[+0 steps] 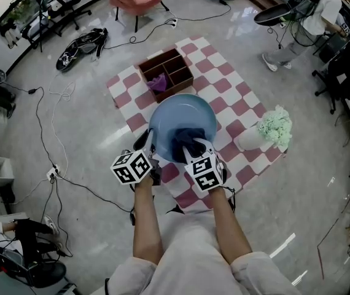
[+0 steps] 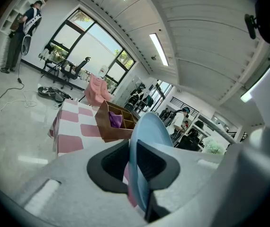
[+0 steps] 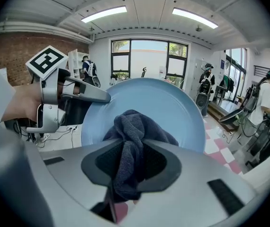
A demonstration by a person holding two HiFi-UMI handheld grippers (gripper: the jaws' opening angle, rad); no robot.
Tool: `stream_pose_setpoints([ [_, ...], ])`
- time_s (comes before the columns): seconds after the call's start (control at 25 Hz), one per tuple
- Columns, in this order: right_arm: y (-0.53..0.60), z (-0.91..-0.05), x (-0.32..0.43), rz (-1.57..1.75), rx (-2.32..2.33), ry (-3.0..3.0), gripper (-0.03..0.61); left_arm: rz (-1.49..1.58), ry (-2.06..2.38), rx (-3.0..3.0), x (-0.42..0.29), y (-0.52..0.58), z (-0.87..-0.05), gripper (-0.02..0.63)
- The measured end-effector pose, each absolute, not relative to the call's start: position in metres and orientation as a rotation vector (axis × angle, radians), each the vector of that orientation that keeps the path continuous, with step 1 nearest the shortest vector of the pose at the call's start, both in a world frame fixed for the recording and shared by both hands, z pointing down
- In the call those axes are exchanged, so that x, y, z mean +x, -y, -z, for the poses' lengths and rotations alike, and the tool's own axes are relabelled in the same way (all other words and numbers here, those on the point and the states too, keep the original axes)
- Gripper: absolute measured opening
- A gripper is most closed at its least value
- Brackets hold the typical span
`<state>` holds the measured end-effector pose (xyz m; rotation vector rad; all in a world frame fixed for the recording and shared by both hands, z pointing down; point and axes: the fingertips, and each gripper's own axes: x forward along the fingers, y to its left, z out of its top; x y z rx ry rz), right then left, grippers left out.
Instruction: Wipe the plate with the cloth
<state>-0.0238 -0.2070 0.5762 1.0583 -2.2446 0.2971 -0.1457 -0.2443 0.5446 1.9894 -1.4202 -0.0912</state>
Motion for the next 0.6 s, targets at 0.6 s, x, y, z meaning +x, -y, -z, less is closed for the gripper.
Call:
stream_pose_setpoints([
  [0.6,0.204,-0.567,-0.045,-0.257,1.046,2.278,0.1,-0.002,1.306,2.09,-0.109,0.236,-0.543,0.035],
])
